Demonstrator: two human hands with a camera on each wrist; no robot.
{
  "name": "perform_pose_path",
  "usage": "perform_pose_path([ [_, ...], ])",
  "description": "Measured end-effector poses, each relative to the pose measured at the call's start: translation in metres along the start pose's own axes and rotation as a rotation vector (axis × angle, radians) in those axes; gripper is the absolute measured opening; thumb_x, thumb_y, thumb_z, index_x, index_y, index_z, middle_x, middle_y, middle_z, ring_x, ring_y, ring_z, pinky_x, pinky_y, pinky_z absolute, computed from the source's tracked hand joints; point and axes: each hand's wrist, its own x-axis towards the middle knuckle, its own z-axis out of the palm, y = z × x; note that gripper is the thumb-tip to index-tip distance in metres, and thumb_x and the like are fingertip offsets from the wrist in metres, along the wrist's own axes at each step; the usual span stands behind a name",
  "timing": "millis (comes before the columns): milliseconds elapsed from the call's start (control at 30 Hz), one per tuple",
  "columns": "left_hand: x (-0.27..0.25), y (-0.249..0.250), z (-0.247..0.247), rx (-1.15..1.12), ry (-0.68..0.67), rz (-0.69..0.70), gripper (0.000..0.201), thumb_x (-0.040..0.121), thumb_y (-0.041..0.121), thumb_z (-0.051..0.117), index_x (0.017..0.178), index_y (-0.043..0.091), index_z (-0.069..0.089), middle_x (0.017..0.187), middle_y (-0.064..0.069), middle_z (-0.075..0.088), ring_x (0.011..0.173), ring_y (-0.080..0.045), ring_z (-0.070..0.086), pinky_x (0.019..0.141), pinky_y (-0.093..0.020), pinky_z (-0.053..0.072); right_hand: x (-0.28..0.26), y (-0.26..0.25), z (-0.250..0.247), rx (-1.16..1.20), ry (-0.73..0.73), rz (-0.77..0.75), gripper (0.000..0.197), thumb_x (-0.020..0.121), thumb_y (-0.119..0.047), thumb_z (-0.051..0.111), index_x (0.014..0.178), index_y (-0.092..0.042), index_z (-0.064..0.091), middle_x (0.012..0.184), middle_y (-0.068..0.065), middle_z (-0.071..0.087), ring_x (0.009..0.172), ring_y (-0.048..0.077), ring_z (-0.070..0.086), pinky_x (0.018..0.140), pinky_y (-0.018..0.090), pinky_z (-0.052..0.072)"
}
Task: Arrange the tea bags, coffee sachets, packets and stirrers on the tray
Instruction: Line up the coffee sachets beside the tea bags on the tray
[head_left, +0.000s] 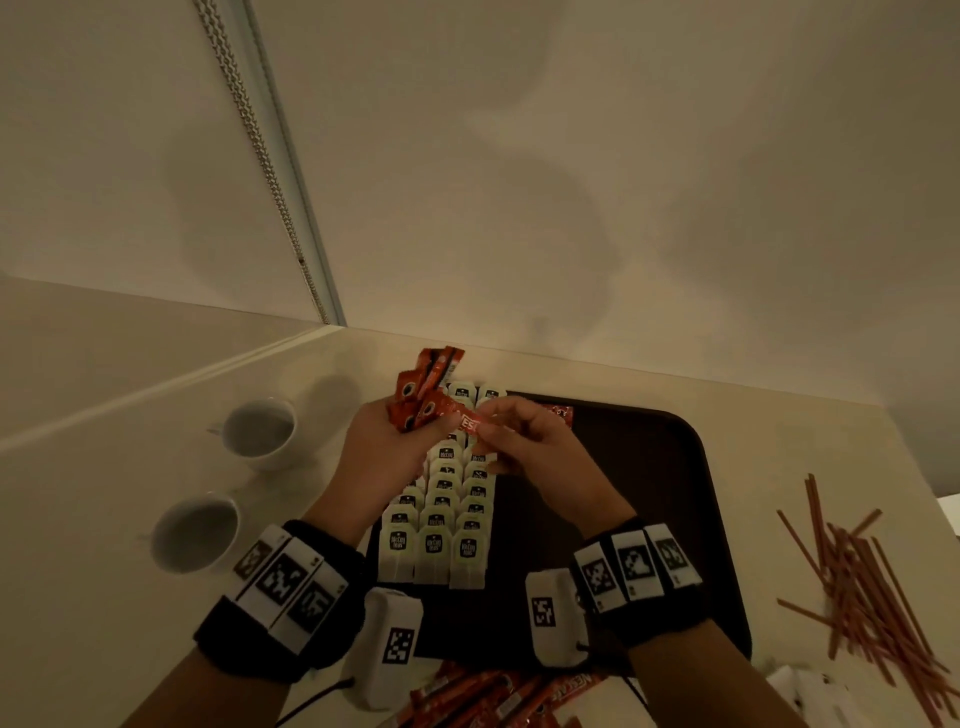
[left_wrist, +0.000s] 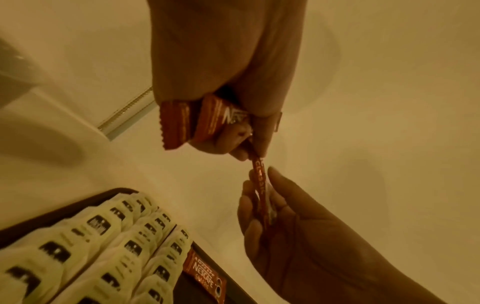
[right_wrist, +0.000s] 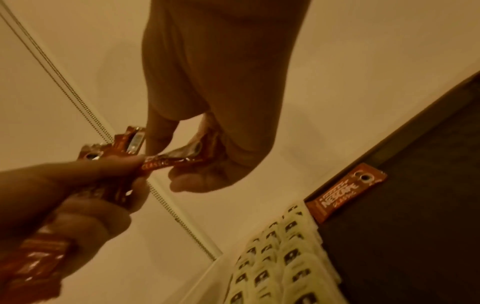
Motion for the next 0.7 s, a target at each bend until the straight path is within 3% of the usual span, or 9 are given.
perform_pose_path([
  [167,-0.004,0.006,0.004,0.021,-0.064,0.051,0.023,0.076,0.023,0.076,0.085,0.003,0.068,0.044,0.007,0.047,0.038,-0.006,0.042,0.042,-0.019,0.037,-0.006,0.001,0.014,0.065,0.033,-0.055,0.028,0.076,-0.023,0.069,0.099,-0.009,0.064,0.085,0.005,0.064,0.07,0.01,0.062,0.062,0.022,0.049],
  [267,-0.006,0.006,0.004,-0.041,-0.033,0.018,0.015,0.079,0.022,0.074,0.078,0.009,0.065,0.041,0.009,0.047,0.035,-0.002,0.041,0.04,-0.016,0.035,-0.008,-0.003,0.011,0.078,0.026,-0.063,0.018,0.081,-0.01,0.066,0.099,-0.007,0.065,0.083,0.004,0.068,0.07,0.01,0.064,0.063,0.021,0.052],
  [367,-0.006,0.002,0.002,-0.155,0.018,-0.05,0.011,0.08,0.02,0.073,0.076,0.013,0.065,0.046,0.006,0.048,0.036,-0.007,0.039,0.04,-0.02,0.034,-0.007,-0.008,0.005,0.11,0.025,-0.047,0.018,0.083,0.0,0.062,0.101,-0.004,0.066,0.093,0.008,0.07,0.079,0.014,0.067,0.072,0.022,0.055],
  [467,-0.007,-0.001,0.005,-0.213,0.044,-0.093,0.01,0.08,0.019,0.073,0.078,0.012,0.067,0.053,-0.003,0.049,0.036,-0.009,0.039,0.04,-0.022,0.034,-0.007,-0.011,0.001,0.08,0.071,-0.03,0.019,0.082,0.001,0.063,0.101,0.0,0.065,0.092,0.009,0.069,0.075,0.012,0.067,0.067,0.017,0.055],
  [533,-0.008,-0.002,0.008,-0.209,0.062,-0.098,0.012,0.081,0.019,0.073,0.08,0.01,0.066,0.051,-0.002,0.046,0.036,-0.009,0.039,0.038,-0.021,0.034,-0.006,-0.011,0.0,0.066,0.117,-0.031,0.016,0.081,0.001,0.064,0.097,0.0,0.066,0.085,0.007,0.07,0.069,0.009,0.067,0.063,0.016,0.054],
  [700,-0.004,-0.007,0.014,-0.321,0.105,-0.151,0.012,0.081,0.019,0.072,0.079,0.012,0.063,0.062,-0.007,0.049,0.039,-0.01,0.038,0.039,-0.021,0.036,-0.006,-0.007,0.001,0.129,0.155,-0.021,0.018,0.086,0.001,0.058,0.102,0.0,0.066,0.091,0.01,0.07,0.073,0.01,0.068,0.067,0.016,0.055],
])
